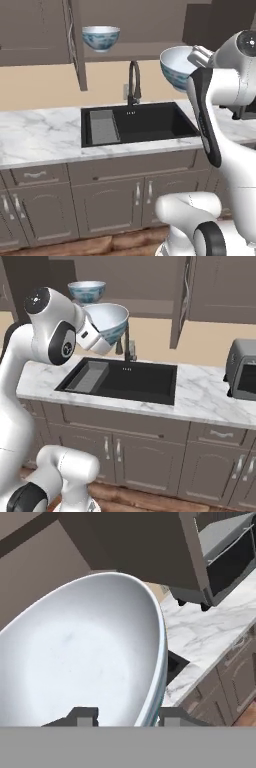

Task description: Pick up the bowls from the cabinet and place each bowl in front of a stool on the dining counter.

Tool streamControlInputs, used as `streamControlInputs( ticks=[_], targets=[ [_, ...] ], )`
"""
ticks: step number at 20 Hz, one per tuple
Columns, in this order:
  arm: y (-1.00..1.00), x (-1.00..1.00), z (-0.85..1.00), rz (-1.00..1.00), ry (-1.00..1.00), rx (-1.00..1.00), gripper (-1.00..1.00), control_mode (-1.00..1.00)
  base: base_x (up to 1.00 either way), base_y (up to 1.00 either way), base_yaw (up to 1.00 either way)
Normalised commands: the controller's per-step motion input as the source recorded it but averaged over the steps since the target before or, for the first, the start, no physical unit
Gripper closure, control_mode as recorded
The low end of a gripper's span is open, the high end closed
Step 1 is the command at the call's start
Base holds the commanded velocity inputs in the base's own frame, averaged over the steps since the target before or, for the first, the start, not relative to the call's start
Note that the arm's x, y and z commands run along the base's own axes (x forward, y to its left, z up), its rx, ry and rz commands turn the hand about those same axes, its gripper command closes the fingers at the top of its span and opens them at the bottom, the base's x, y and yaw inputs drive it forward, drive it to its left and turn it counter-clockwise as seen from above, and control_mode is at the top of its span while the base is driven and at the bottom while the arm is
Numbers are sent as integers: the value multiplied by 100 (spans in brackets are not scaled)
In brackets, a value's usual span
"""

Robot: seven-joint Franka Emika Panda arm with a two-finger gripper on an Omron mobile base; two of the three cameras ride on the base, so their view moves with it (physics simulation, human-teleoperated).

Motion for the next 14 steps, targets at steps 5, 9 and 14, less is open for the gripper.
streamControlInputs(
  ticks=[5,9,14],
  targets=[
    [0,0,0,0,0,0,100,100,-61,0,10],
    [0,0,0,0,0,0,100,100,-57,-1,41],
    [0,0,0,0,0,0,100,100,-47,0,72]
  ],
)
